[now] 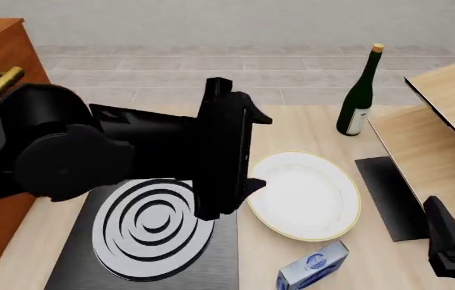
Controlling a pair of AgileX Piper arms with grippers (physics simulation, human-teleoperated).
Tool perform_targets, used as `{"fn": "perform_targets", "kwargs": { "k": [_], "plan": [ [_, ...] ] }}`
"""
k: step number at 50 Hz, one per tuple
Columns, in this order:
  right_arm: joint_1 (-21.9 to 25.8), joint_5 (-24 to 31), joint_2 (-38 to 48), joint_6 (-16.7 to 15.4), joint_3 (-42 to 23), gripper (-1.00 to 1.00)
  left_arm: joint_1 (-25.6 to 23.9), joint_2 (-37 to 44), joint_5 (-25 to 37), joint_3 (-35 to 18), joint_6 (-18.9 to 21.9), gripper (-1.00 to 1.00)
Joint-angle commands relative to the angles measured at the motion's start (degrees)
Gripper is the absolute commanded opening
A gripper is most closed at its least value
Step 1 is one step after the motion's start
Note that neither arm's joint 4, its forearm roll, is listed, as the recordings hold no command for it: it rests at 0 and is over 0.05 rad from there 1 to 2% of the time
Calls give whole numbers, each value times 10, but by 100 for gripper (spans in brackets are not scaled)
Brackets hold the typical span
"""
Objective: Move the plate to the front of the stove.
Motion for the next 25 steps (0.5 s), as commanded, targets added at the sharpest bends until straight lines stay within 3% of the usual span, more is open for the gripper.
{"fn": "perform_targets", "kwargs": {
  "k": [1,18,25],
  "plan": [
    [1,-1,2,1,0,100,-7,43,16,-15,33,100],
    [2,-3,6,1,0,100,-13,109,8,-14,67,100],
    [2,-3,6,1,0,100,3,119,-23,24,108,100]
  ]
}}
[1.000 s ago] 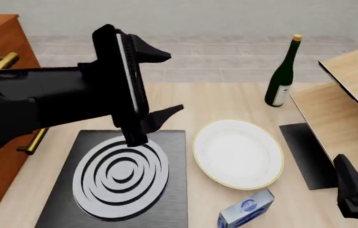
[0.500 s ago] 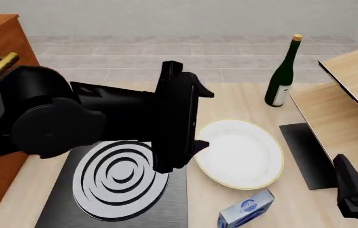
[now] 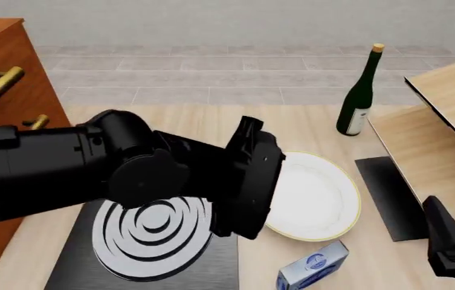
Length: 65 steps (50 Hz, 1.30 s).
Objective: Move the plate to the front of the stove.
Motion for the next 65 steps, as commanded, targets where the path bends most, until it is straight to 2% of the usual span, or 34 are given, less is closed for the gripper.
{"fn": "perform_targets", "kwargs": {
  "k": [1,3,4,11,25,41,61,65],
  "plan": [
    [1,0,1,0,0,100,12,25,-29,30,42,100],
    [1,-1,1,0,0,100,14,30,-29,33,45,100],
    [1,-1,1,0,0,100,21,24,-42,52,63,100],
    [1,-1,1,0,0,100,21,33,-42,49,64,100],
    [1,-1,1,0,0,100,4,65,-39,17,50,100],
    [1,-1,1,0,0,100,8,92,-59,31,59,100],
    [1,0,1,0,0,100,-20,125,-57,7,39,100],
    [1,-1,1,1,0,100,-16,131,-68,19,46,100]
  ]
}}
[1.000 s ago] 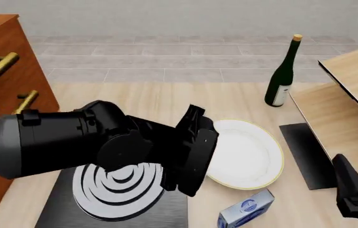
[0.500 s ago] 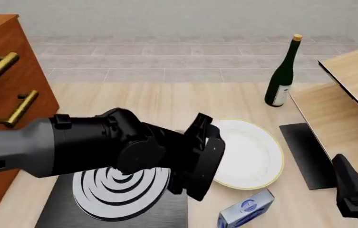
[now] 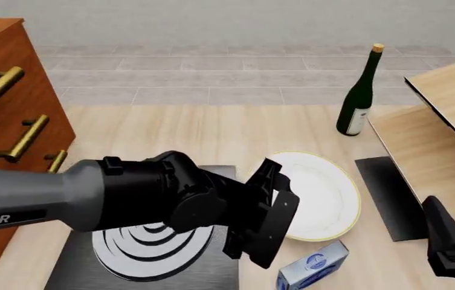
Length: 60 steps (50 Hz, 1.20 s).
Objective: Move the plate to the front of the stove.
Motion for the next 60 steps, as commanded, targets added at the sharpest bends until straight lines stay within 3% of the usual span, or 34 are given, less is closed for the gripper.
{"fn": "perform_targets", "kwargs": {
  "k": [1,33,60],
  "plan": [
    [0,0,0,0,0,100,-2,17,-11,6,2,100],
    [2,-2,3,2,0,100,15,56,-28,4,16,100],
    [2,-2,3,2,0,100,21,89,-27,-27,10,100]
  ]
}}
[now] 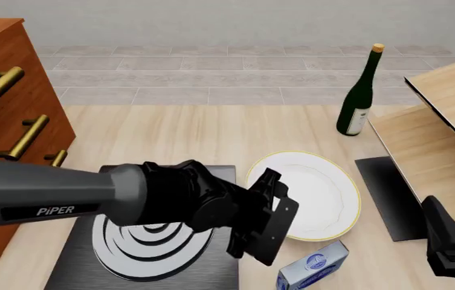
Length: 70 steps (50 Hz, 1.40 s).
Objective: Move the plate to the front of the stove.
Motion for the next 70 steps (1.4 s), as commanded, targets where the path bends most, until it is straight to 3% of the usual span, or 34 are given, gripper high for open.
{"fn": "perform_targets", "kwargs": {
  "k": [1,70],
  "plan": [
    [0,0,0,0,0,100,6,16,-5,-9,2,100],
    [1,0,1,0,0,100,23,69,-36,-26,11,100]
  ]
}}
